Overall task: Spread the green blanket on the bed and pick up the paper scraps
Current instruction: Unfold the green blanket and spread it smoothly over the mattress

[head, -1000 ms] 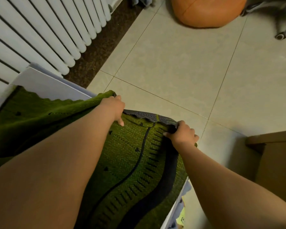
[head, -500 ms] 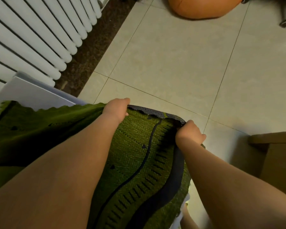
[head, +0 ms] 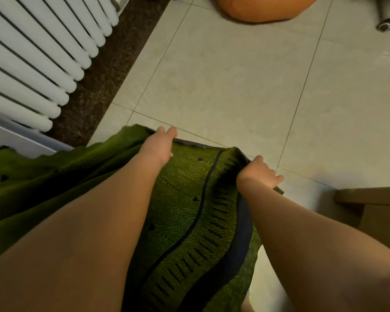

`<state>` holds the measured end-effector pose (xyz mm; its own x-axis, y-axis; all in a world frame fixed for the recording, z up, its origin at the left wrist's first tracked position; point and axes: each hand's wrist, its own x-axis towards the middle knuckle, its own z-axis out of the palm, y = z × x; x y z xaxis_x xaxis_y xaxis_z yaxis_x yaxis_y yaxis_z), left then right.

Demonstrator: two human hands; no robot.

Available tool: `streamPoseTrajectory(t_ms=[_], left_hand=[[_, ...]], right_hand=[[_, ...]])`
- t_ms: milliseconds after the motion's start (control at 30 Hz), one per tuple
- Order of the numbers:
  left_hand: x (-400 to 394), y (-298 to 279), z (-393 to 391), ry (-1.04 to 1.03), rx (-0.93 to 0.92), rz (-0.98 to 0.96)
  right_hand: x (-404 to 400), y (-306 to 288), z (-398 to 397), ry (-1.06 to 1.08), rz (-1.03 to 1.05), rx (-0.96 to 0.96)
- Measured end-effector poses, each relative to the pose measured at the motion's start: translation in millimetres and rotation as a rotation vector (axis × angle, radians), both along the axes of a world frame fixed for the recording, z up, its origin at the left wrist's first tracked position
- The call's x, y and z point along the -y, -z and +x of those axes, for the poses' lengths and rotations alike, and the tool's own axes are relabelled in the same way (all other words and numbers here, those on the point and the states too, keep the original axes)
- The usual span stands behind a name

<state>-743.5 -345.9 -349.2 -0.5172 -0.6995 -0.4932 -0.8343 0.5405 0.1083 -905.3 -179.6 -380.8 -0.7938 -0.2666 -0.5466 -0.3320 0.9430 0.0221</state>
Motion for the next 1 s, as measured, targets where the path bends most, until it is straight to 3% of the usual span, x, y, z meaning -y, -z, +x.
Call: streamPoseTrajectory(t_ms=[67,200,333,533,800,1000], left_hand=[[-2.9,0.4,-1.9,-0.048,0.093,0.133],[-19.2,-1.4,13.5,0.094,0.211,0.281],[-28.0,-14.0,49.5,0.142,0.244,0.259],[-3.0,-56.4,118.8,-0.176,-0.08,0.129],[36.4,-107.6,269.2,-0.498,-0.062,-0.134],[51.0,-115.1,356.3,-0.76,-0.076,-0.211]], right_hand=[[-5.2,3.3,4.6,-0.048,0.094,-0.025],[-13.9,5.8,36.1,-0.283,0.026,0.039],[-1.7,-5.9,85.0,-0.415,-0.064,0.18],[47.0,-39.7,149.3,-0.548,-0.27,0.263],[123.3,-85.4,246.2,-0.701,-0.55,0.238],[173.2,-99.2,320.1,-0.843,-0.606,0.269]])
